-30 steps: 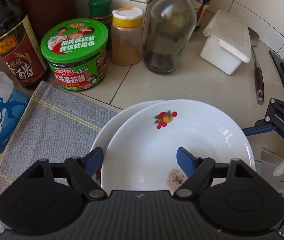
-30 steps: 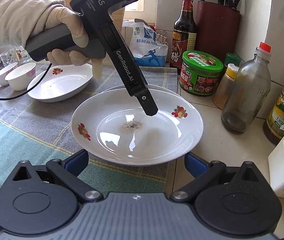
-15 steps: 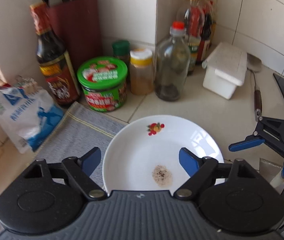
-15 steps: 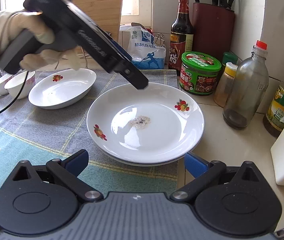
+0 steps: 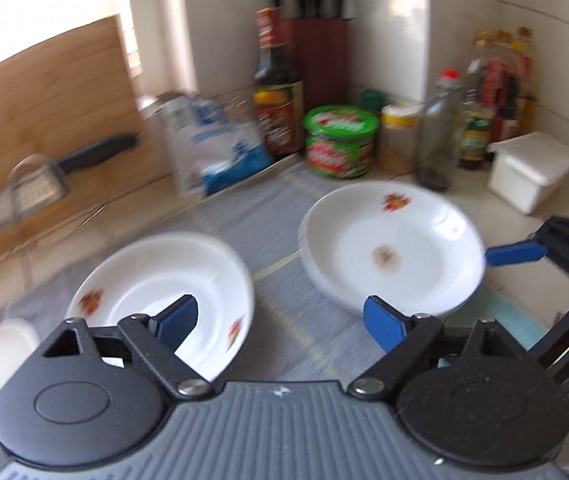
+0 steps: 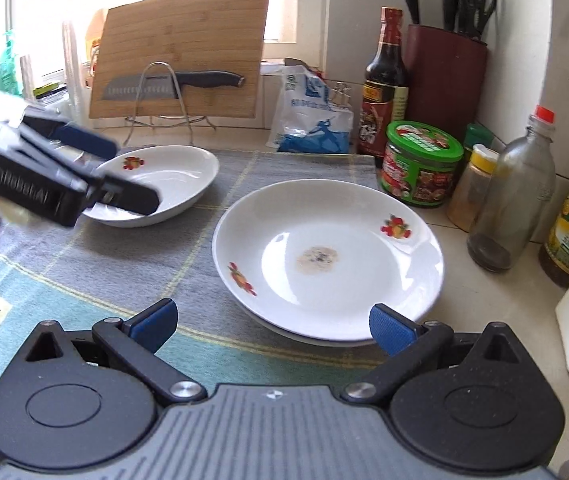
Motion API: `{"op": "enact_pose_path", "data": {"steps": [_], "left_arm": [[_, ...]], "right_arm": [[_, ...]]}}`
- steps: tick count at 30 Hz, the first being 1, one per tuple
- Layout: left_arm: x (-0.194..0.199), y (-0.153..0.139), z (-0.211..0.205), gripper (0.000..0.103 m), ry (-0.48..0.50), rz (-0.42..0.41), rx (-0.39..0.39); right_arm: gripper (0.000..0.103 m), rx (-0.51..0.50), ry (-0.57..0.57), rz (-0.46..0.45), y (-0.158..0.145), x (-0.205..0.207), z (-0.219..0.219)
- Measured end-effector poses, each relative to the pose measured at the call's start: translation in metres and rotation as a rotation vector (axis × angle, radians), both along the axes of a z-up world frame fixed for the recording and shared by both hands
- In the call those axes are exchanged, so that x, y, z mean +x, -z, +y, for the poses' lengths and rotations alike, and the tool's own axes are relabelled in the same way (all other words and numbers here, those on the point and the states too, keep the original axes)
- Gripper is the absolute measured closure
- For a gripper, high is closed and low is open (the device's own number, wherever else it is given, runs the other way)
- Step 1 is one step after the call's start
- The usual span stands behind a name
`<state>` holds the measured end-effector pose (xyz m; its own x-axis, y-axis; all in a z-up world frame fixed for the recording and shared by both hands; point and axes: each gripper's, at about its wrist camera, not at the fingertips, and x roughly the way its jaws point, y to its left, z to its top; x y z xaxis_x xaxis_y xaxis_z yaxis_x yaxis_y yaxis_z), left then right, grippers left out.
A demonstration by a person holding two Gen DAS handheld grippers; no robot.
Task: Organize plates and bowls
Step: 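Withdraw the left gripper from the plate stack back over the towel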
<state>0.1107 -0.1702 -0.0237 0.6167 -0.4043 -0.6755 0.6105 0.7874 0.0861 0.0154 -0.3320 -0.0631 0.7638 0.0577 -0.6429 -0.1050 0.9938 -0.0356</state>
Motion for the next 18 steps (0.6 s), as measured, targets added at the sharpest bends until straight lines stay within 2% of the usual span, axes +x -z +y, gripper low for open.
{"op": "enact_pose_path", "data": {"steps": [6,9,11,18], "left_arm": [[-0.005,0.021,0.037,0.013,-0.117,0.022,0.069],[0.000,0.035,0.053,0.013,-0.127,0.033,0.079],[0.007,0.042,0.060,0.013,-0.137,0.051,0.087],[0.027,0.066,0.075,0.013,-0.095,0.061,0.067]], "right_arm": [[0.000,0.003,-0.089,-0.005,-0.003,0.014,0.024],[0.000,0.015,-0.094,-0.019,-0.003,0.022,0.036],[0.000,0.023,-0.071,0.010,-0.003,0.031,0.044],[0.000,-0.065,-0.069,0.058,-0.008,0.051,0.075]]}}
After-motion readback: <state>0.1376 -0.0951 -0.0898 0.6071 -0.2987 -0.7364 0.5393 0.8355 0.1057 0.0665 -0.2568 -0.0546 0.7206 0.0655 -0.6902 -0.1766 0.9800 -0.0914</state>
